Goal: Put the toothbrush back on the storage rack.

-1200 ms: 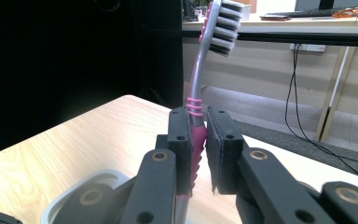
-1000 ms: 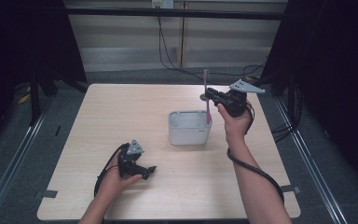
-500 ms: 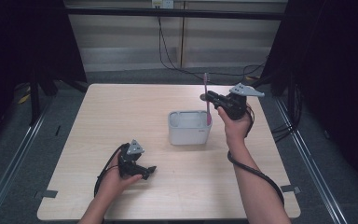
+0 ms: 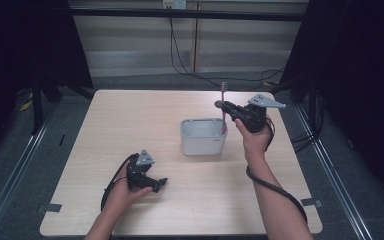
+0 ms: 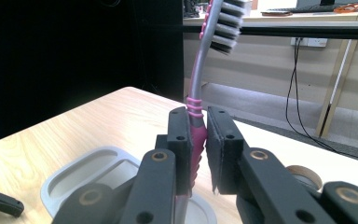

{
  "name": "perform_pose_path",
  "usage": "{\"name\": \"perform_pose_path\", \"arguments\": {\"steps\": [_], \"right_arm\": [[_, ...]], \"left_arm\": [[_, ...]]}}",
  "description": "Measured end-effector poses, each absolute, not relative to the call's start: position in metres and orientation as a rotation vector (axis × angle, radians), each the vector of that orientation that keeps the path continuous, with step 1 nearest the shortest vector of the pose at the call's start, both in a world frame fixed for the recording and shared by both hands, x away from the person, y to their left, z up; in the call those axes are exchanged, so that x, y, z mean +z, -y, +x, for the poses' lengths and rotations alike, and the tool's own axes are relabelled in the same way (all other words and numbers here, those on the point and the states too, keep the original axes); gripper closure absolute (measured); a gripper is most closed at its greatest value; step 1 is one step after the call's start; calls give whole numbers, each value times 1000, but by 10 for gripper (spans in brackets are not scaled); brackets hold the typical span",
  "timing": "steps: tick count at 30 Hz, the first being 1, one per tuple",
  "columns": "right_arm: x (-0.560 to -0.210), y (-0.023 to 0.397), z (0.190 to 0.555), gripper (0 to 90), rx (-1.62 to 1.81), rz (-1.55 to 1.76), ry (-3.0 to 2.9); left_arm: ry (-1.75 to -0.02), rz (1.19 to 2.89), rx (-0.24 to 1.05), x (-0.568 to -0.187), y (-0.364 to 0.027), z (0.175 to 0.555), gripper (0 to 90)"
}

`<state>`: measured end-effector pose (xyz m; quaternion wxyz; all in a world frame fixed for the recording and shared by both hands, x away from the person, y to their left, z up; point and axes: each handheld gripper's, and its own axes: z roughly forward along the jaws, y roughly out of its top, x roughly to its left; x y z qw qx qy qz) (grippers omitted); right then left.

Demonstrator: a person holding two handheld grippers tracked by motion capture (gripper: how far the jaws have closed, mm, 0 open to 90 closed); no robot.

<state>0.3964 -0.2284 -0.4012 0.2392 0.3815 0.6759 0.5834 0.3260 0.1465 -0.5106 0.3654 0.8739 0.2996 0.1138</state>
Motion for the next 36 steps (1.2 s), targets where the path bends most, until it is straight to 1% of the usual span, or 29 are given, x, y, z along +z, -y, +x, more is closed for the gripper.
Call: {"name": "perform_pose_path", "arguments": {"steps": [36], "right_arm": [[-420, 232, 372, 800, 1549, 1040, -1995]], "left_arm": [[-774, 2247, 291, -511, -146, 326, 43]]}}
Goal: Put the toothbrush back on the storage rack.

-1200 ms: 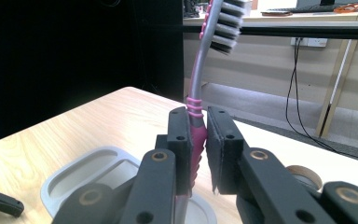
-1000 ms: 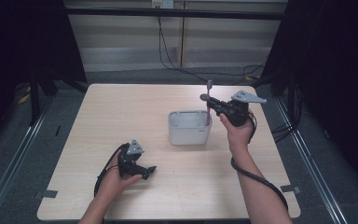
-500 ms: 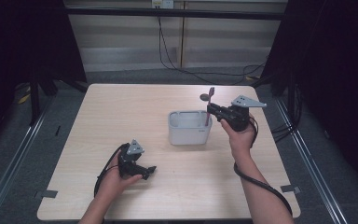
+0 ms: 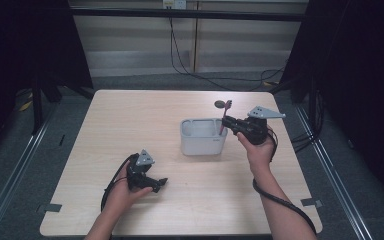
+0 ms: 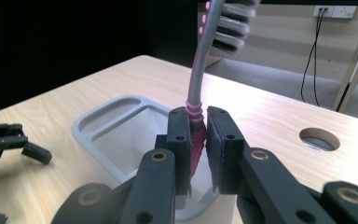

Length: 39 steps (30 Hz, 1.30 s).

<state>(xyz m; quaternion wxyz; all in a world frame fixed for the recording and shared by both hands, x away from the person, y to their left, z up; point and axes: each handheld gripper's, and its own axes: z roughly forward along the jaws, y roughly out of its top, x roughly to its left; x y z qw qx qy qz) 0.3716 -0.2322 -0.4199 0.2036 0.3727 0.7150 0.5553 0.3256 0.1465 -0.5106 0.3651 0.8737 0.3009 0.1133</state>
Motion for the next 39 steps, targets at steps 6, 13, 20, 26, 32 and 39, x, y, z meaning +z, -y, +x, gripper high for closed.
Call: {"name": "perform_pose_path", "arguments": {"steps": [6, 13, 20, 26, 32, 39], "right_arm": [[-421, 231, 369, 799, 1520, 1033, -2030], [-422, 234, 367, 798, 1510, 1029, -2041], [-425, 235, 364, 794, 1513, 1032, -2054], [-428, 235, 363, 789, 1517, 1035, -2060], [-428, 233, 362, 781, 1515, 1031, -2068], [-428, 232, 362, 770, 1517, 1021, -2067]], "left_arm": [[-776, 2243, 292, -511, -146, 326, 43], [-775, 2244, 291, -511, -146, 326, 43], [-775, 2243, 291, -511, -146, 326, 43], [-775, 2244, 291, -511, -146, 326, 43], [-772, 2248, 292, -511, -147, 326, 43], [-776, 2243, 290, -511, -146, 325, 43]]}}
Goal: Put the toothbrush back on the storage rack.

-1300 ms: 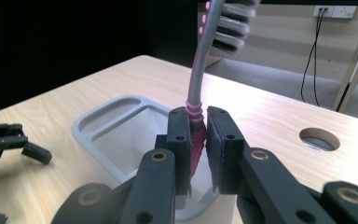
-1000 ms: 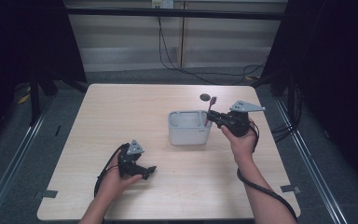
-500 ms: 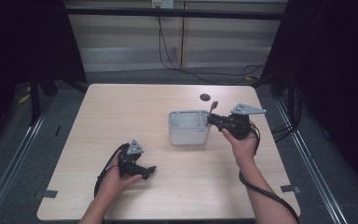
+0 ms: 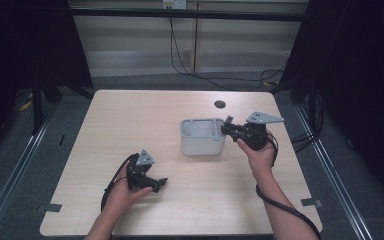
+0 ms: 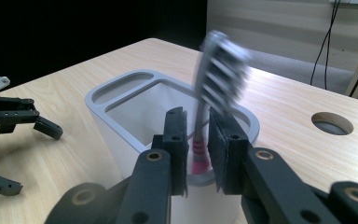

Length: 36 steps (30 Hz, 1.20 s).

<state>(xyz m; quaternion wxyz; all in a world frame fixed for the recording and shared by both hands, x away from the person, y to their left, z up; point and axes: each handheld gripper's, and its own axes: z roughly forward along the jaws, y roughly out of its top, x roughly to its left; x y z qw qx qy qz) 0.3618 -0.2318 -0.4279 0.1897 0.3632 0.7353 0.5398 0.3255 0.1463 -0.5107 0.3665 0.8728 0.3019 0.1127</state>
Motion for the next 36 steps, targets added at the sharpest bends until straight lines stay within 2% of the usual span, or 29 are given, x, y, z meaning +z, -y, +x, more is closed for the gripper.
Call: {"name": "perform_pose_path", "arguments": {"steps": [12, 24, 36], "right_arm": [[-427, 232, 361, 728, 1524, 1018, -2059], [-425, 231, 359, 564, 1496, 1029, -2048], [-423, 231, 358, 464, 1488, 1046, -2066]], "left_arm": [[-775, 2244, 290, -511, -146, 326, 43], [-775, 2244, 291, -511, -146, 326, 43], [-776, 2246, 291, -511, -147, 326, 43]]}}
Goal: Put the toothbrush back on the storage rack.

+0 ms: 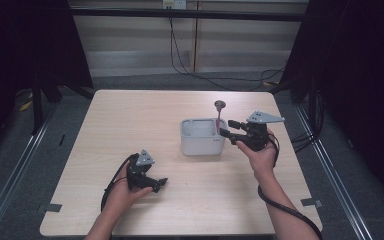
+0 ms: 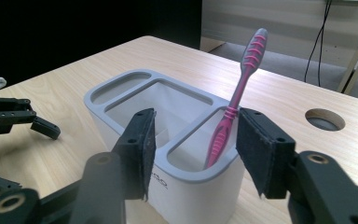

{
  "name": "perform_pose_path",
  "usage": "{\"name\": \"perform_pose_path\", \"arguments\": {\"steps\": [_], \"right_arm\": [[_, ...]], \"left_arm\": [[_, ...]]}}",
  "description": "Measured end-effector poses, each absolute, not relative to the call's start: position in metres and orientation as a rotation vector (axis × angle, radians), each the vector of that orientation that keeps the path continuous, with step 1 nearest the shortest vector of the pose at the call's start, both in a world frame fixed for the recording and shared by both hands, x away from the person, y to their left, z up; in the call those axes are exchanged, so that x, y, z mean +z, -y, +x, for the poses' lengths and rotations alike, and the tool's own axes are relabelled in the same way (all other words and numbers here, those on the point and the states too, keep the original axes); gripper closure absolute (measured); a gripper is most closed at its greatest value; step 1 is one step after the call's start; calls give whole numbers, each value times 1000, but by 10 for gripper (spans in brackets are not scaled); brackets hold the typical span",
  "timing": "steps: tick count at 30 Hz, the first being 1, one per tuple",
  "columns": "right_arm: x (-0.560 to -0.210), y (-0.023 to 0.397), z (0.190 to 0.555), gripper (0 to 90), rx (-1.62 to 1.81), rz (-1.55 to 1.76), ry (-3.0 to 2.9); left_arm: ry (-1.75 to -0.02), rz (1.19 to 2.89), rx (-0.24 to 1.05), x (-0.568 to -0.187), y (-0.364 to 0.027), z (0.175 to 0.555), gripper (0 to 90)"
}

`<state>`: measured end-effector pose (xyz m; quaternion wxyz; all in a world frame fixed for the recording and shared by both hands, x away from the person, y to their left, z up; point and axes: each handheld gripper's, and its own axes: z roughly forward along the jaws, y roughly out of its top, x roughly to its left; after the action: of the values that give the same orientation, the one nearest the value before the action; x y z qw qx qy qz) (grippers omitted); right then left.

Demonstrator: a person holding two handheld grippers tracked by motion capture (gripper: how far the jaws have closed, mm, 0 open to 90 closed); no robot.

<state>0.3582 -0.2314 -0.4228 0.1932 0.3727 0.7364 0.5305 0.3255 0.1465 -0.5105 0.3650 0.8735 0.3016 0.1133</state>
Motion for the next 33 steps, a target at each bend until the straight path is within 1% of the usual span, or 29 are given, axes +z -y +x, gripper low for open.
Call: {"name": "perform_pose_path", "arguments": {"steps": [4, 14, 26, 33], "right_arm": [[-422, 230, 358, 398, 1470, 1054, -2076], [-419, 230, 355, 292, 1404, 1044, -2134], [-414, 232, 352, 232, 1385, 1029, -2168], [-412, 235, 347, 214, 1370, 1015, -2190]], "left_arm": [[-777, 2243, 290, -511, -146, 325, 43], [-777, 2245, 291, -511, -146, 325, 43], [-777, 2252, 297, -510, -147, 325, 44], [-777, 2252, 298, -510, -147, 325, 44]]}}
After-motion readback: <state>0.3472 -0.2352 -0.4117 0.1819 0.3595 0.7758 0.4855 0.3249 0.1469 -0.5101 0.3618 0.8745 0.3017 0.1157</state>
